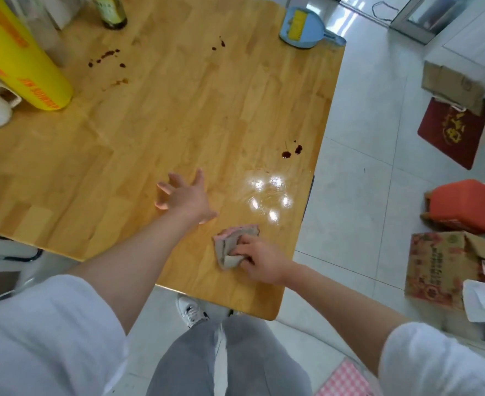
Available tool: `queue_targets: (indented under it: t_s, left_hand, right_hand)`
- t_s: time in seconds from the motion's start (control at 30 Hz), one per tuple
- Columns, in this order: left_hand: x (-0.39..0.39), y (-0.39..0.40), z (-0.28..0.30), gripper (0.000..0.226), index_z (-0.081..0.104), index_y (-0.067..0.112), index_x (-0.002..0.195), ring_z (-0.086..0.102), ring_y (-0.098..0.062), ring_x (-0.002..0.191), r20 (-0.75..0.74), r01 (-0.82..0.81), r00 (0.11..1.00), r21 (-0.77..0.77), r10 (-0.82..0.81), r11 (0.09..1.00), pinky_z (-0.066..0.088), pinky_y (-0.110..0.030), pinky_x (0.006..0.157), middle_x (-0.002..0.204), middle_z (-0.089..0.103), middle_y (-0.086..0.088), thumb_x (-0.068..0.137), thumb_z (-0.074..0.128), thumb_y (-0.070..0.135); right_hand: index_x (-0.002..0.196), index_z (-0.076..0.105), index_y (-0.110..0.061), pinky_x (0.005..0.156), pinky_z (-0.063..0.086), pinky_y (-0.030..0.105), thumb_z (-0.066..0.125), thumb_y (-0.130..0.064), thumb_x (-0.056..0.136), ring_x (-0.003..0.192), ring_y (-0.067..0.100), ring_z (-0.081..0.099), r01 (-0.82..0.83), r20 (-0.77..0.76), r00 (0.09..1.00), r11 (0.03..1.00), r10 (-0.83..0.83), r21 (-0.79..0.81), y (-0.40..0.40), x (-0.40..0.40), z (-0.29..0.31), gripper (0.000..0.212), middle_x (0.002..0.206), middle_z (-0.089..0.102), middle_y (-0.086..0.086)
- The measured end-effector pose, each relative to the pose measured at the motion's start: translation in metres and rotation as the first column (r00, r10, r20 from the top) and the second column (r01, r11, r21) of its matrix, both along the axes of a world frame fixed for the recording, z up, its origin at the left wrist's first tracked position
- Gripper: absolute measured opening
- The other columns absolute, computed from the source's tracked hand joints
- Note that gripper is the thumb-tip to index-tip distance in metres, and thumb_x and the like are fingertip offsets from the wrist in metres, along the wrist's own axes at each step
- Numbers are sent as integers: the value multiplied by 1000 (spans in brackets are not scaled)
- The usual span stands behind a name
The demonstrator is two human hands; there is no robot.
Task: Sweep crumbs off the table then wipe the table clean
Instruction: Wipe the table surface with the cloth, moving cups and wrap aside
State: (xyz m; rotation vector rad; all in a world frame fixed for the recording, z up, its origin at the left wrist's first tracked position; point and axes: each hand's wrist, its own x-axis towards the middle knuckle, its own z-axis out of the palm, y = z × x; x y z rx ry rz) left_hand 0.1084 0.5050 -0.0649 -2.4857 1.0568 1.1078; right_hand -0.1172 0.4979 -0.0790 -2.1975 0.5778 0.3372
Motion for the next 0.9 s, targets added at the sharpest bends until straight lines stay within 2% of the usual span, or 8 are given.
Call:
queue_targets:
  t_s: [0.13,0.23,0.33,0.43,0.53,0.67,0.73,0.9]
  left_hand:
    - [-1,-1,1,116,-13,37,156,-5,-55,145,12,1,1000,-7,-1,1000,29,-69,108,160,-17,-26,81,72,58]
    - [-1,-2,0,115,-18,37,155,-7,-56,145,7,6,1000,9,-6,1000,27,-70,109,159,-20,-26,83,69,59]
    - [-2,-2,0,115,-19,37,154,-6,-56,145,3,5,1000,24,-5,1000,29,-69,108,159,-19,-27,83,69,59]
    - [4,-7,-2,118,-11,38,156,3,-55,144,28,10,1000,43,-12,999,35,-65,108,160,-8,-26,77,73,63]
    - [18,-24,3,109,6,35,157,13,-54,144,21,11,1000,65,-12,998,35,-60,110,160,1,-25,76,70,68]
    - [47,-61,1,104,8,38,158,10,-55,145,62,-91,994,-56,94,994,30,-60,114,161,-7,-24,78,70,65]
    - [59,-80,-10,115,-2,39,157,-4,-54,146,46,-163,985,-60,166,985,21,-66,115,161,-16,-25,74,70,70]
    - [64,-99,-23,127,-19,45,152,-15,-52,146,40,-263,964,-14,263,965,8,-71,112,159,-25,-25,67,71,76]
  right_hand:
    - [95,72,-9,85,53,36,52,9,83,96,20,65,404,118,909,915,-400,-9,-108,1,9,29,111,68,-2]
    - [90,62,-19,69,60,44,40,-2,80,80,35,67,931,-26,362,363,-932,-43,-152,8,-1,29,93,66,11]
    - [80,57,-33,81,53,37,48,-7,84,102,26,61,781,57,623,616,-780,-107,-112,36,-9,28,110,63,3]
    - [111,70,-30,82,46,27,54,-16,87,106,15,57,181,62,982,983,-179,-12,-76,32,-14,31,124,59,-5]
    - [88,72,-33,89,52,36,51,-22,84,112,13,58,27,123,992,994,-15,-101,-135,9,-10,24,121,60,-10]
    - [73,58,-18,67,59,47,43,-12,77,75,27,71,795,115,606,594,-787,-120,-223,-9,-10,17,108,62,-2]
    - [78,52,-19,69,58,44,41,-15,77,81,31,69,870,88,489,480,-868,-110,-220,5,-16,11,128,54,0]
    - [103,70,-16,80,52,27,55,-10,89,98,14,60,62,163,985,997,-55,-39,-165,21,-7,21,128,58,-3]
